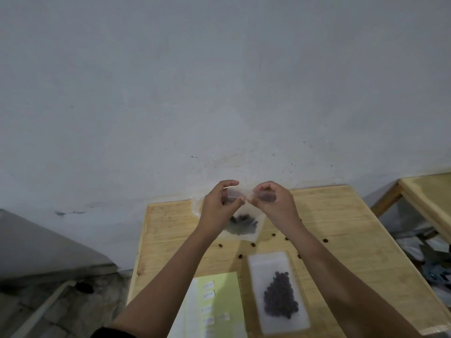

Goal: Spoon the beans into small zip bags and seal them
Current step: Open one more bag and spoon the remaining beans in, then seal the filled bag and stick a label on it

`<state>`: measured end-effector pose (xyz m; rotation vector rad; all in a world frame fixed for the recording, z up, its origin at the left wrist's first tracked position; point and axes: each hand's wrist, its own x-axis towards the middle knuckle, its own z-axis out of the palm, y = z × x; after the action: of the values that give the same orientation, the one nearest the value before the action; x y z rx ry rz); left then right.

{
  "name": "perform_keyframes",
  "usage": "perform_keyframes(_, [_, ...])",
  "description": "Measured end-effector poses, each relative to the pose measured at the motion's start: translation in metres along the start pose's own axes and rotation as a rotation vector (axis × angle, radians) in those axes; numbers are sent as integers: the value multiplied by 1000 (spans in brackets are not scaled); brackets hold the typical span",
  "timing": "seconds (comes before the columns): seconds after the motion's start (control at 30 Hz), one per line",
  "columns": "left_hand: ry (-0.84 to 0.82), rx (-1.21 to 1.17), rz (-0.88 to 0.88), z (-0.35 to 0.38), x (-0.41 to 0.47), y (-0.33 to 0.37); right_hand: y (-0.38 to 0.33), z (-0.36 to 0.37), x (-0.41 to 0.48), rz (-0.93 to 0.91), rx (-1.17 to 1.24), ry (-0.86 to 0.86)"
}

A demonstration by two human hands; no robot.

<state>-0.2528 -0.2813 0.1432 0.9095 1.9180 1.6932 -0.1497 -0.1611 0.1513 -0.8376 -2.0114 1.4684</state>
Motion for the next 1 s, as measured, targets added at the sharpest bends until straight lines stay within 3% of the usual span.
perform_keyframes(0.17, [77, -43, -42, -11, -4, -7, 3, -5, 0, 59, 108, -116])
perform_keyframes(0.57, [135, -150, 40, -17, -23, 6, -12, 0, 6, 174, 306, -147])
perform_keyframes(0.77, [131, -36, -47, -20, -50, -5, -9, 7, 8, 272, 435, -217])
perform_keyframes(0.9, [154, -174, -255, -29, -73, -29, 12, 34, -1, 332, 354, -316])
perform_keyframes(1.0, [266, -122, -379, -45, -100, -58, 44, 61, -14, 373, 175, -374])
